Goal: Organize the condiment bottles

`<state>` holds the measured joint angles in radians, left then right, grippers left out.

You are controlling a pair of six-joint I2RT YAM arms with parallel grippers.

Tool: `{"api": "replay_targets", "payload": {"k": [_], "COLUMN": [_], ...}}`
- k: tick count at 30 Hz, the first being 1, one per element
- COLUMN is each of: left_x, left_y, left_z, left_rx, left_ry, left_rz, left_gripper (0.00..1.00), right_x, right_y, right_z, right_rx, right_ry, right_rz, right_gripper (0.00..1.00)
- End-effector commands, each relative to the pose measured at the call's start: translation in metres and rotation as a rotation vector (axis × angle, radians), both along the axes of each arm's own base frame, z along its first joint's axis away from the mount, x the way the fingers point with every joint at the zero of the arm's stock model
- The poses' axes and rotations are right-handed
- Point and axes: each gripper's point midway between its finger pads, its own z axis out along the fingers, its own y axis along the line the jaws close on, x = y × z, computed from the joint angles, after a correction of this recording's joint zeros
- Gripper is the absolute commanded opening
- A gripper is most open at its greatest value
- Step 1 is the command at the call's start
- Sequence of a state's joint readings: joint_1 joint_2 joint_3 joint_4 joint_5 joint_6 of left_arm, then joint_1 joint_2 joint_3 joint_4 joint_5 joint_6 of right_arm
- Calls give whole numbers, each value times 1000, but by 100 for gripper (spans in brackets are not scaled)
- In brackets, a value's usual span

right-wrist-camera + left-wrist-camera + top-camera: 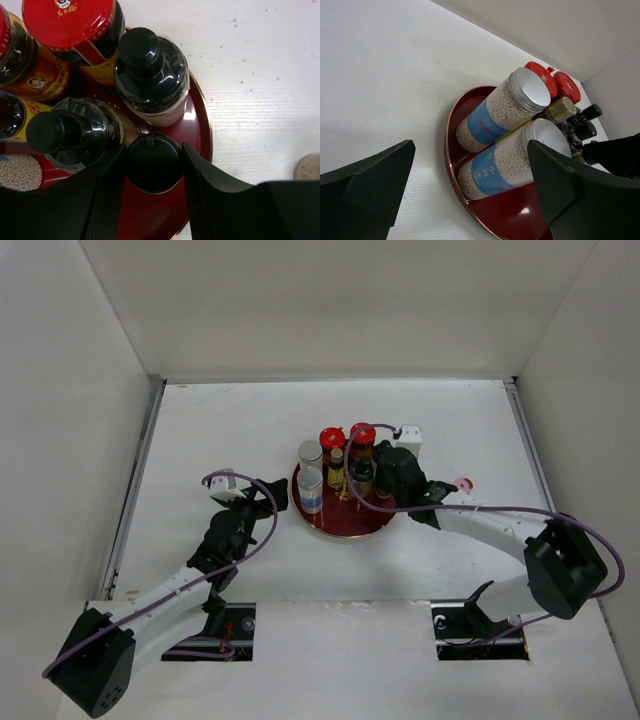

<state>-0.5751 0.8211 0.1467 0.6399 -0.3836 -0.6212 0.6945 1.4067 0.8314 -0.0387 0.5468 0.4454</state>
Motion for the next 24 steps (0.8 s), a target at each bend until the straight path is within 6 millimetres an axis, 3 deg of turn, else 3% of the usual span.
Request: {"api": "replay_targets", "payload": {"k": [1,7,10,14,17,20,24], "left_x": [-1,-1,-1,-1,-1,-1,-2], "left_y": [-4,-4,-4,-4,-4,-4,-3], "left_z": [13,12,11,11,11,13,12], "left_rx": [-36,-36,-34,-34,-37,-40,-41], "left_ry": [-40,-39,-36,-36,-35,-41,-39], "left_rz": [-16,-16,-16,-16,-16,-16,-12], "left_gripper": [100,100,100,100,100,100,100], "right_x": [10,8,7,3,-3,-6,-14], "right_y": [9,8,6,2,-5,-30,-90], "right_z": [15,1,3,27,55,73,86], "right_rx": [55,26,28,60,106,143,189], "right_ry": [-62,-31,-35,-79,-135,-185,-268], "right_rz": [-19,-14,-17,-16,-21,-72,-258], "right_gripper": [43,46,54,70,75,73,44]}}
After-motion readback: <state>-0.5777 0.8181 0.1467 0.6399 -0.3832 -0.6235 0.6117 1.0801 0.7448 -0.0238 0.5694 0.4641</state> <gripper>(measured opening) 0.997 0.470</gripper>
